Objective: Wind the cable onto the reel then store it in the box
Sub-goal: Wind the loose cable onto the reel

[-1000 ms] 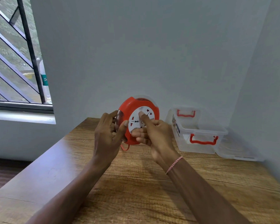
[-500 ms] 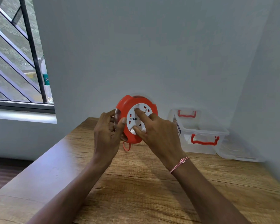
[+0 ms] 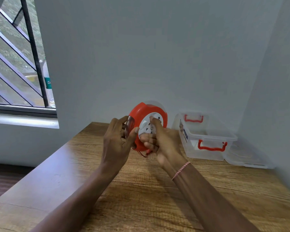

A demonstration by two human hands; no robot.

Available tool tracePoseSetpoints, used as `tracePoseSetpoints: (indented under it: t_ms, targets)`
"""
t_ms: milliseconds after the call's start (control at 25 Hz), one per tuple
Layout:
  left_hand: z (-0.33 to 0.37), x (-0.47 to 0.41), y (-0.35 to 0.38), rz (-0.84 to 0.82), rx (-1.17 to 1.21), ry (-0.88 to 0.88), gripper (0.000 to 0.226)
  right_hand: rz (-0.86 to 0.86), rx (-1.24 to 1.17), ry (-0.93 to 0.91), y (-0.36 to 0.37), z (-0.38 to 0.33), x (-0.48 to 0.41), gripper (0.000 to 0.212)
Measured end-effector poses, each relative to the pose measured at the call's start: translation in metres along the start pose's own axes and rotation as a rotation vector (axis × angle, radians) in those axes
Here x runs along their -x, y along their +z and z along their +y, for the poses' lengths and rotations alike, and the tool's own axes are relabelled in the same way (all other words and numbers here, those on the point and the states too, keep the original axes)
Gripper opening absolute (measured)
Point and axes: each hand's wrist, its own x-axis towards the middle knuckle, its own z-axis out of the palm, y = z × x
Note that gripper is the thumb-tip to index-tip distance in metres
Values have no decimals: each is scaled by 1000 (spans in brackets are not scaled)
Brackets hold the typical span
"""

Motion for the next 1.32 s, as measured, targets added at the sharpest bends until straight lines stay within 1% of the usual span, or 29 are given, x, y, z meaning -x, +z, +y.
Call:
tracePoseSetpoints:
  t_ms: [40, 80, 120, 160, 200, 280, 320, 360, 400, 440, 520, 640, 760, 1040, 1240, 1320]
  targets:
    - [0, 0, 1, 4, 1, -9, 41, -38, -26, 44, -2, -2, 1, 46]
    - [0, -1, 0, 21, 5, -26, 35, -75, 25, 17, -4, -3, 1, 44]
    - [1, -3, -2, 47, 18, -56, 28, -100, 144, -70, -6, -5, 0, 43]
    - [1, -5, -5, 74, 45, -101, 22, -98, 326, -209, -9, -7, -1, 41]
    - [0, -8, -9, 93, 88, -152, 20, -61, 546, -396, -12, -10, -2, 39]
    - [-1, -10, -13, 113, 154, -220, 27, 67, 987, -814, -21, -16, -5, 41]
    - [-2, -10, -14, 117, 162, -230, 32, 93, 1137, -986, -24, -17, -6, 47]
    - [-1, -10, -14, 117, 166, -231, 33, 76, 1244, -1104, -26, -18, -6, 53]
    - [-1, -10, -14, 118, 167, -223, 30, 37, 1335, -1167, -26, -17, -5, 58]
    - [0, -9, -12, 117, 162, -209, 25, -4, 1405, -1194, -24, -16, -3, 61]
    - [2, -8, -9, 105, 144, -186, 23, -52, 1472, -1195, -21, -12, 0, 67]
    - [2, -5, -6, 77, 114, -165, 28, -39, 1468, -1180, -19, -13, 1, 69]
    - [4, -4, -4, 51, 77, -140, 40, -2, 1388, -1154, -19, -15, 1, 67]
    - [9, -3, -5, 32, 79, -114, 38, 45, 1235, -1048, -18, -11, -4, 68]
    - [9, -3, -5, 29, 64, -120, 47, 67, 1090, -956, -16, -7, -7, 68]
    - [9, -2, -4, 26, 72, -120, 46, 77, 1028, -896, -15, -6, -8, 67]
